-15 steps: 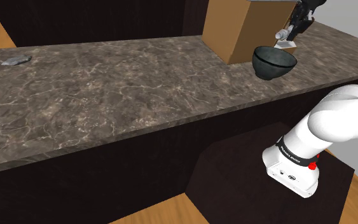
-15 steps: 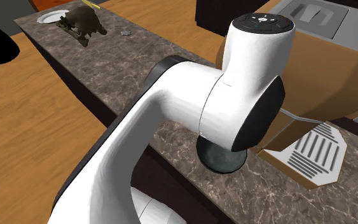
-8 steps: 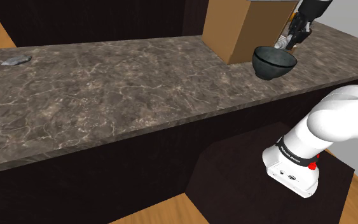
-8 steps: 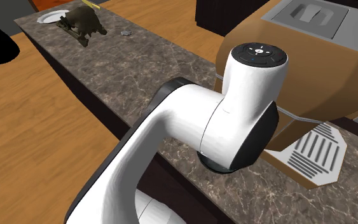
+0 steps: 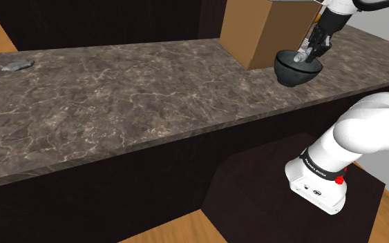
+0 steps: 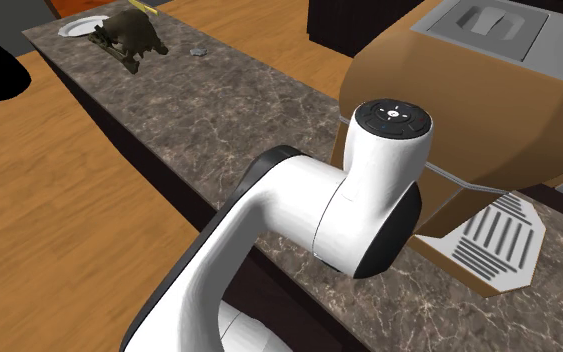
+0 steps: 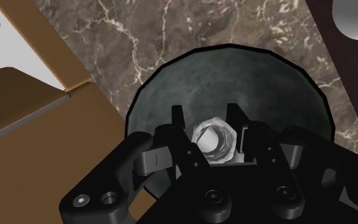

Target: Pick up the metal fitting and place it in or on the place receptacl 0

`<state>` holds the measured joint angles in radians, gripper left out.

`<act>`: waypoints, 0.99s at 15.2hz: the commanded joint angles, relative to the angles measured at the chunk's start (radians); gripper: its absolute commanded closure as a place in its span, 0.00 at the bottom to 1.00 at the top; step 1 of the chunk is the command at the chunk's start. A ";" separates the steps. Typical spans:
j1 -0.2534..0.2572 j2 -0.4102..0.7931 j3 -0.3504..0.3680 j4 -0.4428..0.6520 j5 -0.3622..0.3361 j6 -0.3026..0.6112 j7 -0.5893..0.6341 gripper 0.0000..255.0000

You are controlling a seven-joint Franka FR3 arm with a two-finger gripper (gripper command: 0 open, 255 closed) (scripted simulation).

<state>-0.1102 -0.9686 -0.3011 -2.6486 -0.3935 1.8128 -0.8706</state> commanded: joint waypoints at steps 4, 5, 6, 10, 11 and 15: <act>0.000 0.000 0.000 -0.002 0.000 0.002 0.001 1.00; 0.000 0.000 0.000 -0.002 0.000 0.002 0.001 1.00; 0.000 0.000 0.000 -0.002 0.000 0.002 0.001 0.00; 0.000 0.000 0.000 -0.002 0.000 0.002 0.001 0.00; 0.000 0.000 0.000 -0.002 0.000 0.002 0.001 0.00; 0.015 -0.001 0.045 0.118 0.040 -0.121 -0.006 0.00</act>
<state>-0.0955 -0.9583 -0.2673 -2.5508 -0.3616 1.7250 -0.8744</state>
